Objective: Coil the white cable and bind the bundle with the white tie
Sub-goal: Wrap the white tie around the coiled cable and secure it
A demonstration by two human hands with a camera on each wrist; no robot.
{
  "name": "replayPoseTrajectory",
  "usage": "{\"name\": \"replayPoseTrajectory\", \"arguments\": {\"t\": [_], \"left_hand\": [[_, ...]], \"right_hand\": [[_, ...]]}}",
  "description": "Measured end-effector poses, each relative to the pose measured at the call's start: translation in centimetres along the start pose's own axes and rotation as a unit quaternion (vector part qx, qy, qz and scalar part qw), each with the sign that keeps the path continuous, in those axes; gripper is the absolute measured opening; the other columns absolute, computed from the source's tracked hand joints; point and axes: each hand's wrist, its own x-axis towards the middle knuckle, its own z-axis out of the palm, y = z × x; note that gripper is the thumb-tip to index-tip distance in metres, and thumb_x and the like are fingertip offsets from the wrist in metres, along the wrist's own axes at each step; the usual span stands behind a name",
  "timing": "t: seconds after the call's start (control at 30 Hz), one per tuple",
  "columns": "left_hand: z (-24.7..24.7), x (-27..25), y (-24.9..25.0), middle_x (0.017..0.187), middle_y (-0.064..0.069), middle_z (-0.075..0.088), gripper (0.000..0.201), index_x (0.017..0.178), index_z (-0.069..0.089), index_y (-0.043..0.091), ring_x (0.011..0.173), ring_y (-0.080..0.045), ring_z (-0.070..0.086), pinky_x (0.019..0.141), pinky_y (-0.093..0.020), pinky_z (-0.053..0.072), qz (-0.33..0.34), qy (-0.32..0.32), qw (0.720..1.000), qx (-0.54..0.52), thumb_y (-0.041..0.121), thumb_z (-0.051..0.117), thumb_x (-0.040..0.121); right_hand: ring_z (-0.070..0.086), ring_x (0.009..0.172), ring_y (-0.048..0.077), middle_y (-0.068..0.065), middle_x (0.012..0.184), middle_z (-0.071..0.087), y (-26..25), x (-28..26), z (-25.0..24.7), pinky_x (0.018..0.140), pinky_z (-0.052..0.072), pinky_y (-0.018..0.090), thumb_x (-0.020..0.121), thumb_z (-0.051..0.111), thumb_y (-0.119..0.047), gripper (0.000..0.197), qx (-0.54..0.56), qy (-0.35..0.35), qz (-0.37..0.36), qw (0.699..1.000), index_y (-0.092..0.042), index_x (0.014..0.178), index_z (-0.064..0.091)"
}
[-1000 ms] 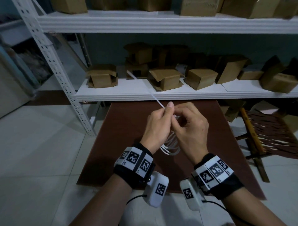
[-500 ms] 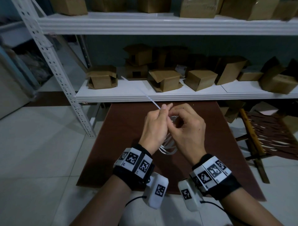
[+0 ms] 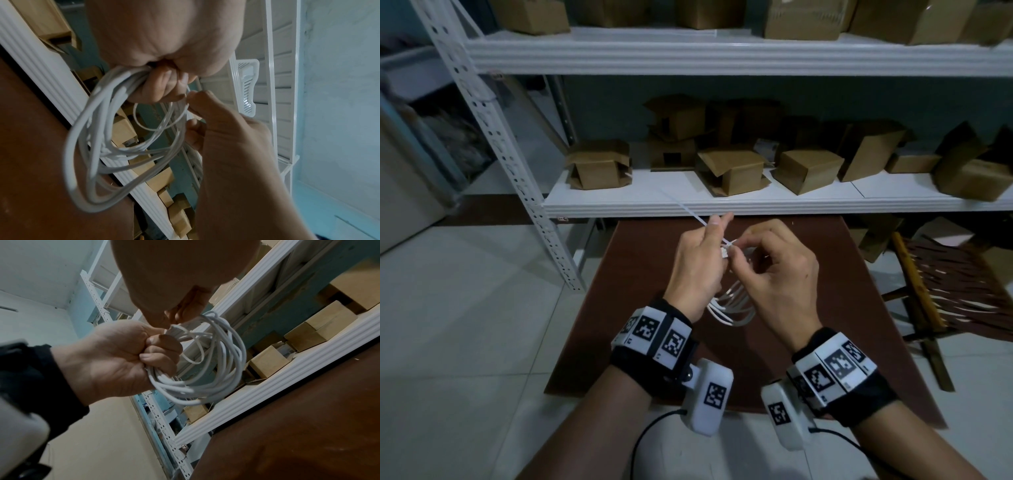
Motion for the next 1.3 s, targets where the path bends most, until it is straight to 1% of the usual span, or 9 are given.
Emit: {"name": "replayPoseTrajectory", "arguments": {"t": [0.07, 0.13, 0.53, 0.7, 0.77, 0.87, 0.97, 1.17, 1.3], "left_hand": [[-0.3, 0.3, -0.2, 0.07, -0.006, 0.055, 0.044, 0.143, 0.065, 0.026, 0.043, -0.014, 0.066, 0.033, -0.021, 0.037, -0.007, 0.021, 0.999, -0.037, 0.041, 0.035, 0.114], [-0.6, 0.8, -0.6, 0.055, 0.002, 0.04, 0.043, 0.14, 0.066, 0.027, 0.039, -0.003, 0.028, 0.039, -0.02, 0.021, -0.006, 0.046, 0.998, -0.048, 0.042, 0.035, 0.114], [-0.1, -0.2, -0.1, 0.051, 0.013, 0.047, 0.071, 0.138, 0.065, 0.022, 0.044, -0.004, 0.029, 0.042, -0.025, 0.02, -0.047, -0.017, 0.997, -0.051, 0.075, 0.034, 0.1], [0.9, -1.0, 0.3, 0.065, -0.001, 0.065, 0.045, 0.113, 0.078, 0.02, 0.045, -0.014, 0.052, 0.039, -0.028, 0.04, 0.012, -0.027, 1.0, -0.001, 0.057, 0.052, 0.105], [1.3, -1.3, 0.7, 0.104, -0.008, 0.075, 0.042, 0.132, 0.073, 0.015, 0.091, -0.035, 0.072, 0.077, -0.048, 0.059, 0.013, -0.024, 1.0, 0.0, 0.041, 0.049, 0.11], [1.2, -1.4, 0.8, 0.128, 0.012, 0.047, 0.039, 0.14, 0.069, 0.021, 0.123, -0.029, 0.05, 0.108, -0.055, 0.038, 0.007, -0.026, 1.0, 0.012, 0.034, 0.044, 0.113], [1.0, -1.0, 0.4, 0.089, 0.009, 0.08, 0.04, 0.141, 0.068, 0.023, 0.08, 0.004, 0.071, 0.081, -0.035, 0.063, 0.021, -0.013, 0.999, 0.028, 0.037, 0.042, 0.113], [1.0, -1.3, 0.6, 0.142, -0.023, 0.06, 0.044, 0.144, 0.065, 0.024, 0.131, -0.038, 0.054, 0.107, -0.045, 0.04, 0.005, -0.025, 1.0, 0.014, 0.041, 0.038, 0.114], [0.7, -1.0, 0.5, 0.132, -0.024, 0.069, 0.044, 0.147, 0.062, 0.023, 0.093, 0.0, 0.068, 0.084, -0.024, 0.057, -0.001, -0.035, 0.999, 0.012, 0.04, 0.037, 0.114]], "right_hand": [[0.062, 0.069, 0.011, -0.006, 0.096, 0.068, 0.0, 0.0, -0.1, 0.06, 0.053, 0.04, 0.089, 0.081, -0.011, 0.006, 0.005, 0.001, -0.004, 1.0, -0.011, 0.089, 0.074], [0.063, 0.069, 0.011, -0.005, 0.096, 0.068, 0.0, 0.0, -0.2, 0.06, 0.052, 0.039, 0.089, 0.081, -0.011, 0.006, 0.007, 0.0, -0.006, 1.0, -0.011, 0.089, 0.075], [0.068, 0.084, 0.012, 0.0, 0.096, 0.069, 0.3, 0.4, -0.4, 0.069, 0.056, 0.036, 0.092, 0.081, -0.009, 0.005, 0.021, 0.024, 0.0, 0.999, -0.007, 0.093, 0.077], [0.068, 0.082, 0.014, -0.002, 0.096, 0.071, 0.3, 0.1, -0.1, 0.067, 0.055, 0.041, 0.093, 0.079, -0.011, 0.004, 0.019, 0.025, -0.006, 1.0, -0.007, 0.095, 0.077], [0.068, 0.078, 0.015, -0.002, 0.096, 0.071, 0.4, 0.0, 0.1, 0.064, 0.054, 0.041, 0.092, 0.079, -0.011, 0.005, 0.015, 0.021, -0.007, 1.0, -0.008, 0.096, 0.078], [0.067, 0.075, 0.015, -0.002, 0.095, 0.071, 0.4, -0.1, 0.1, 0.063, 0.054, 0.04, 0.091, 0.081, -0.012, 0.007, 0.007, 0.013, -0.01, 1.0, -0.008, 0.096, 0.079], [0.066, 0.071, 0.015, -0.003, 0.094, 0.071, 0.5, -0.1, 0.1, 0.061, 0.054, 0.04, 0.089, 0.082, -0.012, 0.007, 0.011, 0.013, -0.005, 1.0, -0.009, 0.095, 0.079], [0.065, 0.072, 0.011, -0.006, 0.096, 0.071, 0.3, 0.1, 0.3, 0.062, 0.055, 0.04, 0.089, 0.082, -0.014, 0.007, 0.012, -0.002, 0.009, 1.0, -0.011, 0.095, 0.079], [0.064, 0.069, 0.011, -0.007, 0.094, 0.07, 0.2, 0.2, 0.2, 0.061, 0.054, 0.038, 0.089, 0.082, -0.014, 0.005, 0.013, -0.006, 0.01, 1.0, -0.013, 0.093, 0.079]]}}
